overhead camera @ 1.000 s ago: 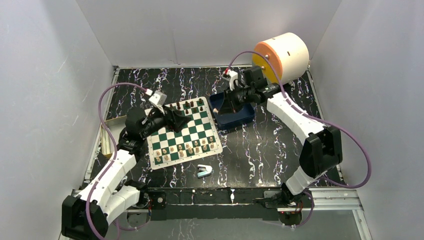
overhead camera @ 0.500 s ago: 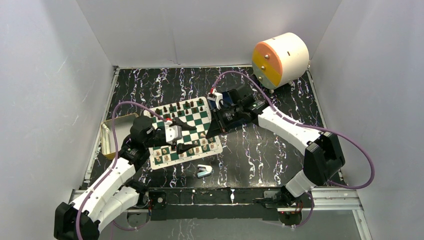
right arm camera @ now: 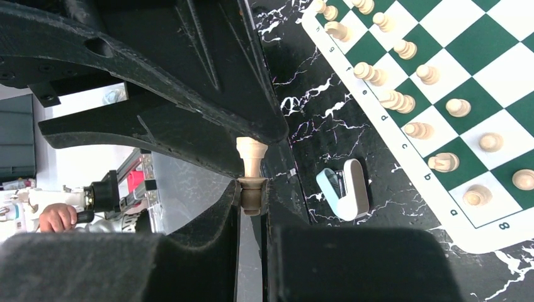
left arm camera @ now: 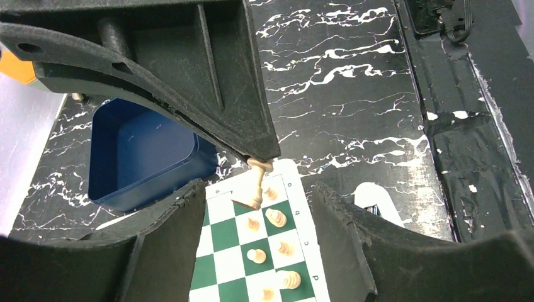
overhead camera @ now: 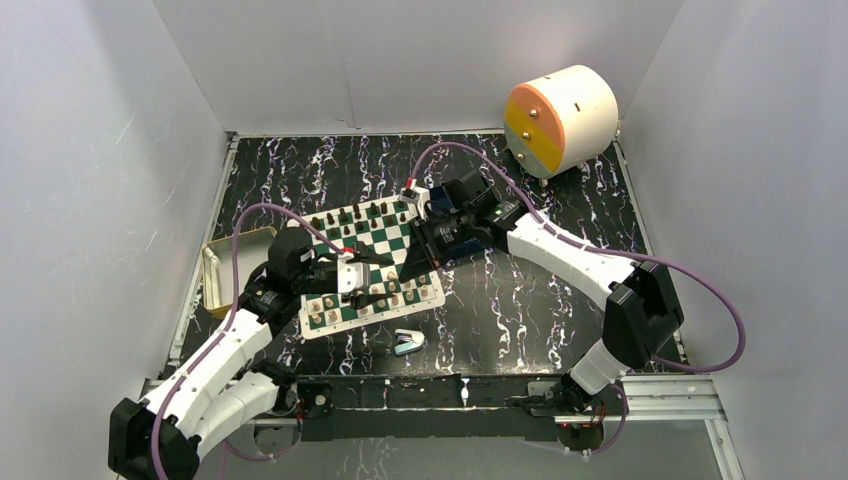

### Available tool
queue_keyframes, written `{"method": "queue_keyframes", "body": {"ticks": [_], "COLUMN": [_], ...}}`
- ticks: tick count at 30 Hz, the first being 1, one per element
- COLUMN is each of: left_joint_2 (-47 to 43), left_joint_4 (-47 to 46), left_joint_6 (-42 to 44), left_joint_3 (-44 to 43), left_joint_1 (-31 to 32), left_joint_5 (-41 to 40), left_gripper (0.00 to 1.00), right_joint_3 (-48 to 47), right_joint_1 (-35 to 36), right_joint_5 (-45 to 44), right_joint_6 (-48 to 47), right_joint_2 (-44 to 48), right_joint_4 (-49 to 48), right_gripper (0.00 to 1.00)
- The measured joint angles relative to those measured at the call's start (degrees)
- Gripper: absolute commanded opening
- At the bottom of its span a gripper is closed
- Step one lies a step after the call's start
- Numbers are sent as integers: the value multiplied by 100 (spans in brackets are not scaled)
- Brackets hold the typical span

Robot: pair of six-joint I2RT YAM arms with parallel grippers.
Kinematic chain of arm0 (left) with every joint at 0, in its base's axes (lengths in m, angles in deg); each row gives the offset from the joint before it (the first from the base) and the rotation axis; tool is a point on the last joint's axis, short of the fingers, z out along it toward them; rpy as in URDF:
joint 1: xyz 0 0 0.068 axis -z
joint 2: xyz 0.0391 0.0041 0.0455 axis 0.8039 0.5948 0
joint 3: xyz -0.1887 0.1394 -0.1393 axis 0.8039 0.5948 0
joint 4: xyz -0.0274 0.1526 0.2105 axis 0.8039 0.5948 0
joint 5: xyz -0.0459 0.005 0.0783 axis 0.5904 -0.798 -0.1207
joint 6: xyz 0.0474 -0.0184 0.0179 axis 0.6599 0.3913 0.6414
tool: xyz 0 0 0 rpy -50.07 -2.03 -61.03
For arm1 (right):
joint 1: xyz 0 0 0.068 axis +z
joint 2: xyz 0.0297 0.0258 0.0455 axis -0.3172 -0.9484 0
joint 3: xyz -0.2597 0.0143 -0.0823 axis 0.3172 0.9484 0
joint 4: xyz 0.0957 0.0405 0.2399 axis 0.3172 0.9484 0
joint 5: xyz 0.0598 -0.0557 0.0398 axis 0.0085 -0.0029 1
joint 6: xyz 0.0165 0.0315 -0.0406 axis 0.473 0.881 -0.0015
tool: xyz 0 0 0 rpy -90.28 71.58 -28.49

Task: Set up the chess pieces on the board
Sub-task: Place the chess piece on the chessboard.

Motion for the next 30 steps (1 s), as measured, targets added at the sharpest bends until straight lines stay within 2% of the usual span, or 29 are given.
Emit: {"method": "queue_keyframes", "body": {"ticks": [6,12,17,19,22,24,27,30], "left_joint_2": [138,179,179,190,210,203,127,4], "left_joint_4": [46,79,76,42,-208,-450,-1056,-1580], "left_joint_6": [90,0,-323,-621,-1283,-1720,-2520,-3084], "left_joint_3": [-68,-98,-144,-155,-160,-157,-87,96], "left_joint_1": [52,74,74,81,103,111,111,111], "left_joint_5": [-13,-74,-354,-476,-693,-872,-1220,-1423], "left_gripper": [44,18,10,0,0,0,0,0], "right_joint_3": [-37,-31,162,417,769,911,1001,1025], "right_joint_1": [79,94,103,103,101,101,90,81], "right_joint_5": [24,85,-76,-221,-564,-804,-1104,-1261], "right_joint_6": [31,74,413,678,1032,1202,1432,1609], "right_joint_2": [-26,-35,68,240,590,796,1021,1075], "right_joint_4": [0,-151,-531,-903,-1375,-1602,-1941,-2197], "right_gripper": [12,13,20,27,34,34,25,23]}}
